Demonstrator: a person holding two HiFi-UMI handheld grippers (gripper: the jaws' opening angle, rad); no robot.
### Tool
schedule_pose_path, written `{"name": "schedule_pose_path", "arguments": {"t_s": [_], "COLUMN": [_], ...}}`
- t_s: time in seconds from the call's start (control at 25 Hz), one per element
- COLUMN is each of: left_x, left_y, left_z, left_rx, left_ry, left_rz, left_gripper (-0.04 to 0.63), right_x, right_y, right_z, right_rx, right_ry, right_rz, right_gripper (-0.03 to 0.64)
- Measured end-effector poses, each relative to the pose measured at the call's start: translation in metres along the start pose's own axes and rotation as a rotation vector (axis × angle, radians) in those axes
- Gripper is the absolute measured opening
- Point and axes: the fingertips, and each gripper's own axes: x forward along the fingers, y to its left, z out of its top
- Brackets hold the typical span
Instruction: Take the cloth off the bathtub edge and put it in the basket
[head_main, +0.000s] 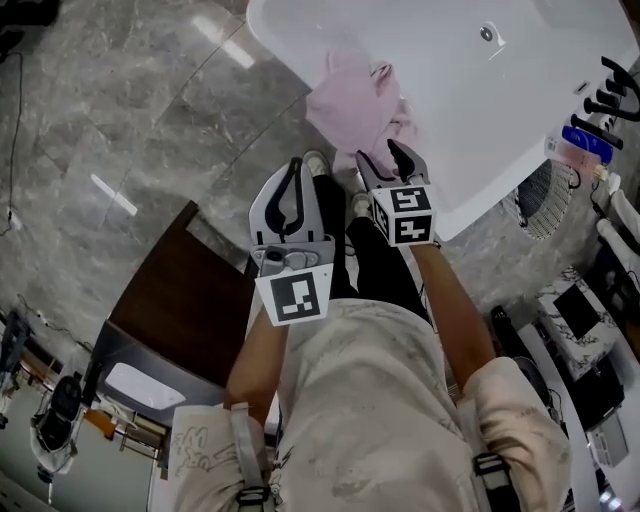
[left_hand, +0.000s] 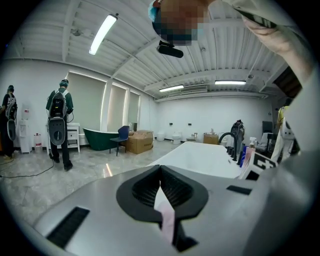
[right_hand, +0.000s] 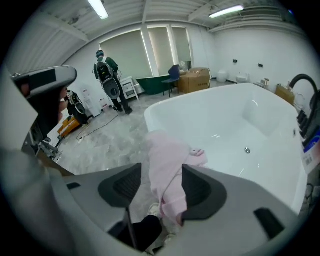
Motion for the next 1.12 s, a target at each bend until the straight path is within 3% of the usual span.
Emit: {"name": "schedule_pose_path", "arguments": {"t_s": [0.16, 0.36, 0.52, 0.88, 1.12], "left_x": [0.004, 0.008, 0.01, 0.021, 0.023], "left_y": [0.003, 0.007, 0.008, 0.009, 0.01], "left_z": [-0.012, -0.025, -0.031, -0.029, -0.029], "left_rx": [-0.016, -0.036, -0.042, -0.063, -0.063], "left_ry": [0.015, 0.041, 0.058, 0.062, 0.07], "left_rz": [0.004, 0.001, -0.003, -0.013, -0.021], "left_gripper": [0.003, 0.003, 0.003, 0.003, 0.003], "right_x": [0.026, 0.05, 0.063, 0.071, 0.07], "right_y": [-0.005, -0.008, -0.015, -0.028, -0.025], "right_z": [-0.018, -0.035, -0.048, -0.053, -0.056], "right_rx": [0.045, 0.045, 0.08, 0.054, -0.051], "right_ry": [0.087, 0.197, 0.272, 0.45, 0.416], "right_rz": [-0.012, -0.017, -0.038, -0.097, -0.114], "right_gripper": [0.321, 0.365, 0.367, 0.358, 0.278]}}
